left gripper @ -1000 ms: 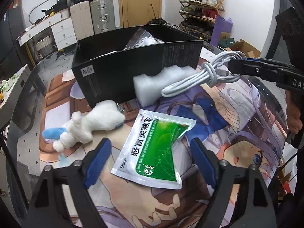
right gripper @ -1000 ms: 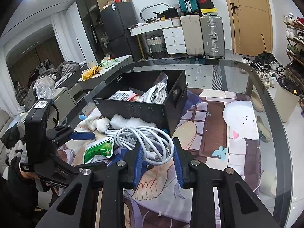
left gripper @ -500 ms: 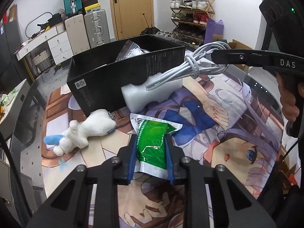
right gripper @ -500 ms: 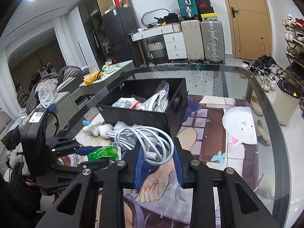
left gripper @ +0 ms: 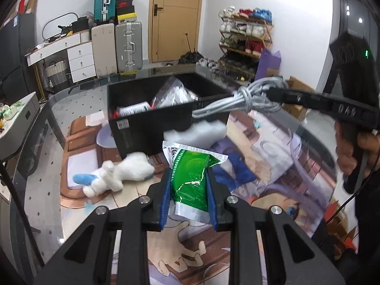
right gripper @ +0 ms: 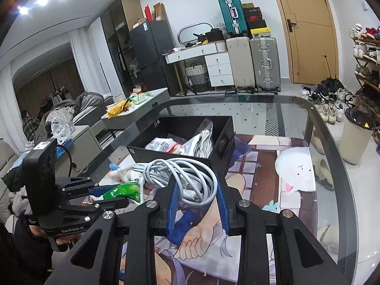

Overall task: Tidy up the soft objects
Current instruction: 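Carry the green packet and white cable over the black box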

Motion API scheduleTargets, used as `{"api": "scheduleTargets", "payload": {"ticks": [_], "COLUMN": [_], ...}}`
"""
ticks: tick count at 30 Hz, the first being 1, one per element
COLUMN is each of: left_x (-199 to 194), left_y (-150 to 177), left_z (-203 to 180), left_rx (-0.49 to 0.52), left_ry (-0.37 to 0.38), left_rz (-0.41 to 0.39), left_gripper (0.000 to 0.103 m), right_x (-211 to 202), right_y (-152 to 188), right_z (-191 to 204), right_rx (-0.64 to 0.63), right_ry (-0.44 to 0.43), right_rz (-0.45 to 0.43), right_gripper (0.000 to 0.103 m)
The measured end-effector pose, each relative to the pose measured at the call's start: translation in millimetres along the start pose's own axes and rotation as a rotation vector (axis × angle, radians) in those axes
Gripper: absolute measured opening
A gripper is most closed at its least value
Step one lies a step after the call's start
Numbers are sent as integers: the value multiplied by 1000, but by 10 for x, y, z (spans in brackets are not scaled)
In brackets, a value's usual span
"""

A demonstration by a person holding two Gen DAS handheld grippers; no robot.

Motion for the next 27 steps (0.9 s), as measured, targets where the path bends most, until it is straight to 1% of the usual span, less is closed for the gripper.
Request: {"api": "scheduleTargets", "payload": {"ticks": [7, 8, 15, 19, 22, 27], "left_x": [-218, -222, -254, -242, -210, -117], "left_y": [-207, -229, -450, -546, -592, -663], "left_z": [139, 145, 214, 307, 382, 484], "left_rx": [-60, -66, -105, -138, -173, -192], "left_ry": [14, 11, 3, -14, -11, -39], "left_rz": [-85, -91, -162, -187, -200, -211], "left_gripper": [25, 25, 25, 25, 25, 25], "right_x": [-100, -113, -138, -93, -38, 67], "right_y": [-89, -110, -214, -318, -381, -515], "right_z": [56, 66, 158, 186, 188, 175], "right_rx": [9, 9, 10, 11, 11, 4], "right_ry": [32, 50, 94, 128, 146, 199], "right_rz": [-45, -54, -95, -100, -100, -111], "right_gripper": [29, 29, 29, 29, 29, 29]}}
Point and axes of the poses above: each gripper's, at about its wrist camera, not at the fingertips, and x roughly the way its jaws point, z to its left, y to its underside, the point moved 6 cm from there along x, roughly the way its jaws point, and after that the axes turned 5 degrees about z, right-handed, at the moved point
